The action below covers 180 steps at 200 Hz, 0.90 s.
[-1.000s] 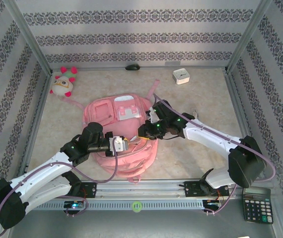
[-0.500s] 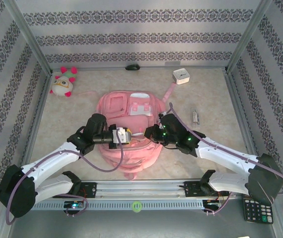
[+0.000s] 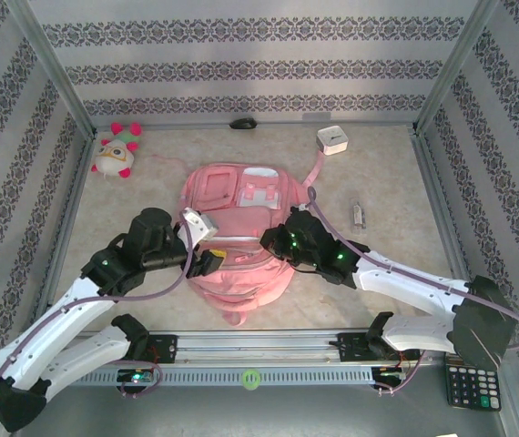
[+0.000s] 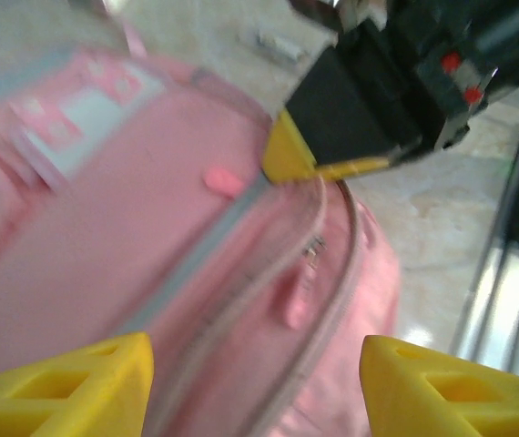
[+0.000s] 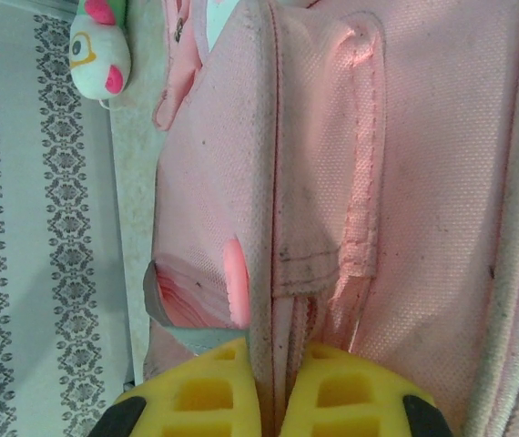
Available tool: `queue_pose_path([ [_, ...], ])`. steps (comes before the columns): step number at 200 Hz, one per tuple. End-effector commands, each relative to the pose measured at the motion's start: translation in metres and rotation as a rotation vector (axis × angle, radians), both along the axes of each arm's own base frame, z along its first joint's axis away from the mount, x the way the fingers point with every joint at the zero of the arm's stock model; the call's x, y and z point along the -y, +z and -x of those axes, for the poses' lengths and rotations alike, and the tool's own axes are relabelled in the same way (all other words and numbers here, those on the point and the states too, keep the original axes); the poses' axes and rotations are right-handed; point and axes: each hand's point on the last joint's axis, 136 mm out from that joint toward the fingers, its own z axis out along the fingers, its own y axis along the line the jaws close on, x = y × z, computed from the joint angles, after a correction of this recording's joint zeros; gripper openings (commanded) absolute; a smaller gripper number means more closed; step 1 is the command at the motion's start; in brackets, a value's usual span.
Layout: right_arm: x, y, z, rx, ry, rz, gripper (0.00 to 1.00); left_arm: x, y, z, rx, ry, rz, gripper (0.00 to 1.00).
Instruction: Pack the student bag
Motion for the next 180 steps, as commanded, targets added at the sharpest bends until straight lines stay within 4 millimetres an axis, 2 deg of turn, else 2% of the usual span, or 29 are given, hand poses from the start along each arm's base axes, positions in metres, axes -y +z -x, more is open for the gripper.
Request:
queue_pose_path([
  [1, -0.009, 0.047, -0.022, 0.122, -0.062, -0.093, 0.00, 0.006, -0.028, 0.020, -0.302, 0.115, -0.007, 0.61],
  [58, -0.013, 0.048, -0.020, 0.120, -0.045, -0.095, 0.00, 0.035, -0.051, -0.005, -0.348, 0.191, 0.015, 0.61],
  [99, -0.017, 0.046, -0.019, 0.111, -0.030, -0.096, 0.00, 0.053, -0.040, -0.019, -0.294, 0.180, 0.081, 0.57],
  [121, -0.018, 0.045, -0.018, 0.109, -0.026, -0.097, 0.00, 0.064, -0.038, -0.023, -0.272, 0.156, 0.092, 0.46],
  [143, -0.015, 0.045, -0.017, 0.111, -0.034, -0.096, 0.00, 0.071, -0.045, -0.023, -0.287, 0.139, 0.067, 0.39],
  [150, -0.014, 0.045, -0.017, 0.111, -0.036, -0.096, 0.00, 0.071, -0.047, -0.022, -0.289, 0.138, 0.061, 0.34],
  [164, -0.011, 0.044, -0.016, 0.111, -0.034, -0.085, 0.00, 0.065, -0.052, -0.024, -0.283, 0.161, 0.028, 0.20],
  [180, -0.006, 0.040, -0.014, 0.108, -0.012, -0.068, 0.00, 0.046, -0.055, -0.027, -0.258, 0.228, -0.047, 0.05],
])
